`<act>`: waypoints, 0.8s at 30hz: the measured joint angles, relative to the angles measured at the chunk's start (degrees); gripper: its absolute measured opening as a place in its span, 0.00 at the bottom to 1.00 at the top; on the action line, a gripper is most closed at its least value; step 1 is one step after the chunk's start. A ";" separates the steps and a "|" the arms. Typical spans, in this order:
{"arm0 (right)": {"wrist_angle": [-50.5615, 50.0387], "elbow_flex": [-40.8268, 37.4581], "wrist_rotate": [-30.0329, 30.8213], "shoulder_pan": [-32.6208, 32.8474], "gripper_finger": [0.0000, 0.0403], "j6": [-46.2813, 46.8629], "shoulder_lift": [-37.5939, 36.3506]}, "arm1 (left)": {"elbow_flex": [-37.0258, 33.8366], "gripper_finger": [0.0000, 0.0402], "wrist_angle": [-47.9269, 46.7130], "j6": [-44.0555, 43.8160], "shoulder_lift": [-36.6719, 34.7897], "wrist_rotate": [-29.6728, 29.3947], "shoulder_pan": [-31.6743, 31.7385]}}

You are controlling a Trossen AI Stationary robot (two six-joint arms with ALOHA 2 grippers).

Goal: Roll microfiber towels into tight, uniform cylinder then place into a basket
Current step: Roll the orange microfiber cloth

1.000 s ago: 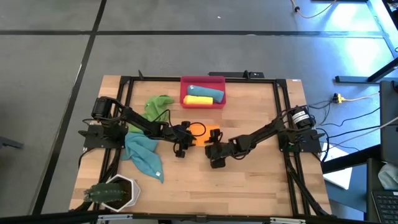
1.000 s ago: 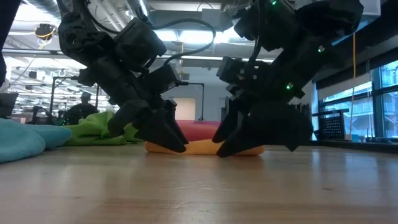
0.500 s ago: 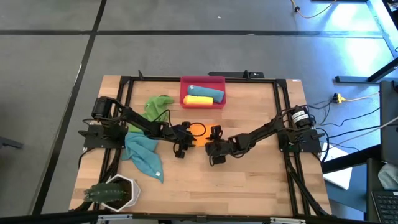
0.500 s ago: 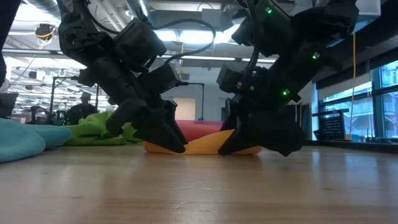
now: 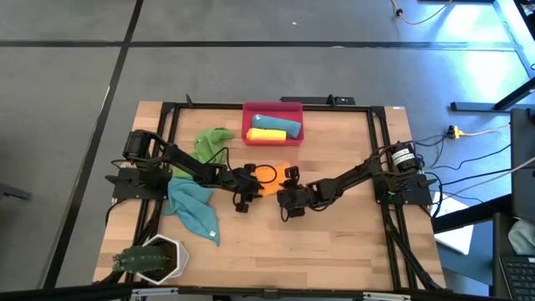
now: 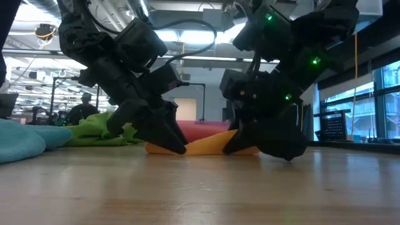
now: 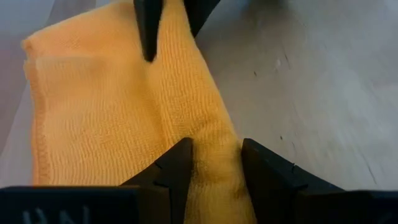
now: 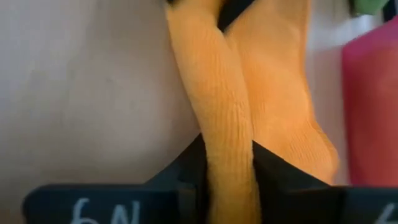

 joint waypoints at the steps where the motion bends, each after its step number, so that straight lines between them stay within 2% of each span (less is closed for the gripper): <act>1: -0.23 0.00 0.67 0.23 0.20 -0.71 -0.08 | 0.00 0.33 -0.11 -0.41 0.00 0.02 0.00; 5: -2.87 0.43 0.86 1.50 0.31 -0.54 -1.14 | 0.00 0.33 -0.32 -4.08 0.00 0.02 0.00; 10: -10.97 4.24 1.14 3.48 0.51 2.91 -1.14 | 0.02 0.33 -0.48 -6.02 0.00 0.00 0.00; 14: -11.77 6.08 1.36 5.27 0.63 3.78 -1.18 | 0.02 0.33 -0.56 -6.08 0.00 0.00 0.00; 18: -10.50 6.69 2.79 6.77 0.65 3.44 -1.27 | 0.02 0.33 -0.60 -6.21 -0.02 0.00 0.00; 24: -10.14 6.73 1.20 6.34 0.61 5.70 0.65 | 0.02 0.33 -0.62 -6.19 -0.02 0.00 0.00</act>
